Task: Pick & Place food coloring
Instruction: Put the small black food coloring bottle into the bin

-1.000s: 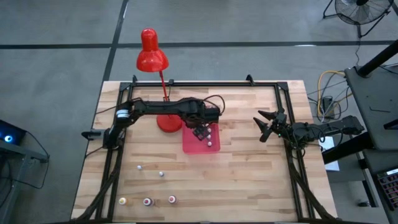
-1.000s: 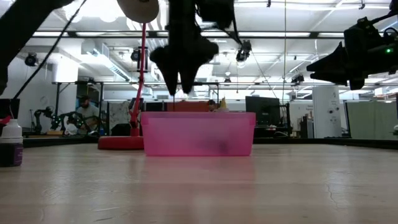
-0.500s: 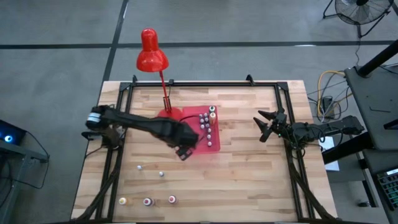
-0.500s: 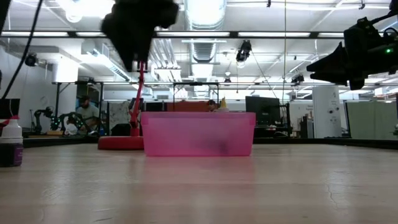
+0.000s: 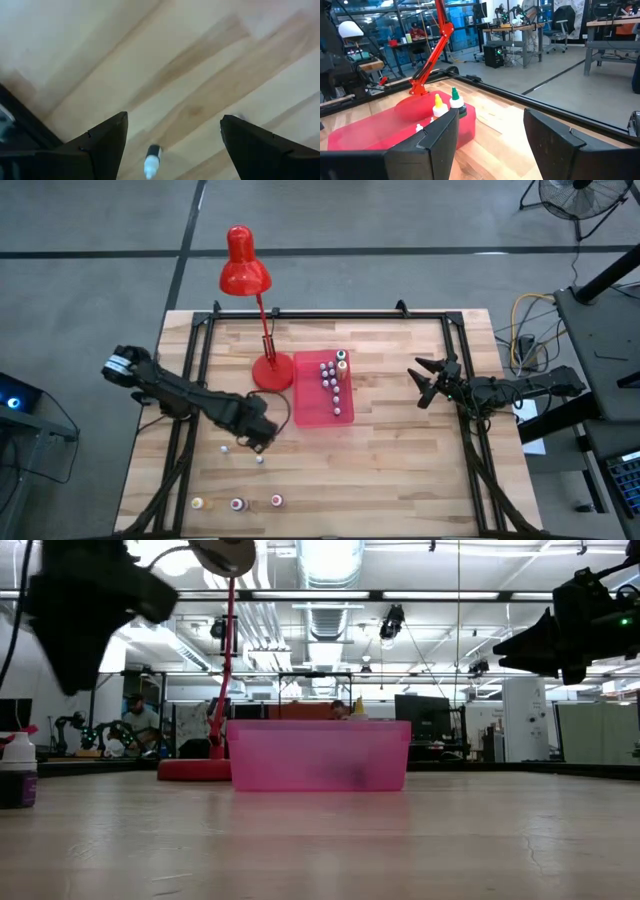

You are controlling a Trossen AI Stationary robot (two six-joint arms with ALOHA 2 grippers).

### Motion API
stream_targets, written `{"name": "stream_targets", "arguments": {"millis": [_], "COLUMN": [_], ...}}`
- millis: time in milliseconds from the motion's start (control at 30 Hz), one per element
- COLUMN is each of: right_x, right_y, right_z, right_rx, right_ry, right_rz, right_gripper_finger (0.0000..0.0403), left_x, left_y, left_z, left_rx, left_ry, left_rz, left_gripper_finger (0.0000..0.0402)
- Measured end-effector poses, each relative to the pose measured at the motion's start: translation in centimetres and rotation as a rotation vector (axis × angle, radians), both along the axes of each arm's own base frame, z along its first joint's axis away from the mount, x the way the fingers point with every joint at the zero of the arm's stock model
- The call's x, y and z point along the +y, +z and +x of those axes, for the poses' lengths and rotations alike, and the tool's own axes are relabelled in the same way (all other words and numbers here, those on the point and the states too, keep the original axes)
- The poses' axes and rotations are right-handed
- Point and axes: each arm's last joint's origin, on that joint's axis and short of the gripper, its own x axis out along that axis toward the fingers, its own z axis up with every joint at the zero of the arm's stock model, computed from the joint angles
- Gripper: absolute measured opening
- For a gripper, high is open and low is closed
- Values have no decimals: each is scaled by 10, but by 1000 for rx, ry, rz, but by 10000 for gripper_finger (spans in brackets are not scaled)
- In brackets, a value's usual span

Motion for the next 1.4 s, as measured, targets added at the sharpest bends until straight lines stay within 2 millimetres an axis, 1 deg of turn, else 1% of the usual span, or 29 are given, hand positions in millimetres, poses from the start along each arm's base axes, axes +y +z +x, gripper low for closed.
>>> {"name": "stream_targets", "arguments": {"millis": [200, 467, 667, 833, 1133, 1267, 1400], "right_x": [0, 0, 0, 0, 0, 0, 0], "right_y": [0, 0, 0, 0, 0, 0, 0], "right_z": [0, 0, 0, 0, 0, 0, 0], "right_rx": [-1, 0, 0, -1, -1, 0, 0], "right_ry": [0, 0, 0, 0, 0, 0, 0], "right_rz": [1, 0, 1, 1, 1, 1, 0], "right_gripper_finger": [215, 215, 215, 215, 215, 215, 215], "left_x": [-10, -24, -36, -43, -47, -45, -44], "left_y": [-16, -36, -47, -51, -63, -67, -70], "left_z": [-22, -40, -49, -56, -62, -65, -67], "left_rx": [22, 59, 49, 57, 66, 90, 98], "left_ry": [44, 66, 82, 101, 107, 116, 123], "left_rz": [-24, -68, -92, -93, -129, -132, -126], "left_gripper_finger": [288, 288, 288, 288, 288, 268, 224]}}
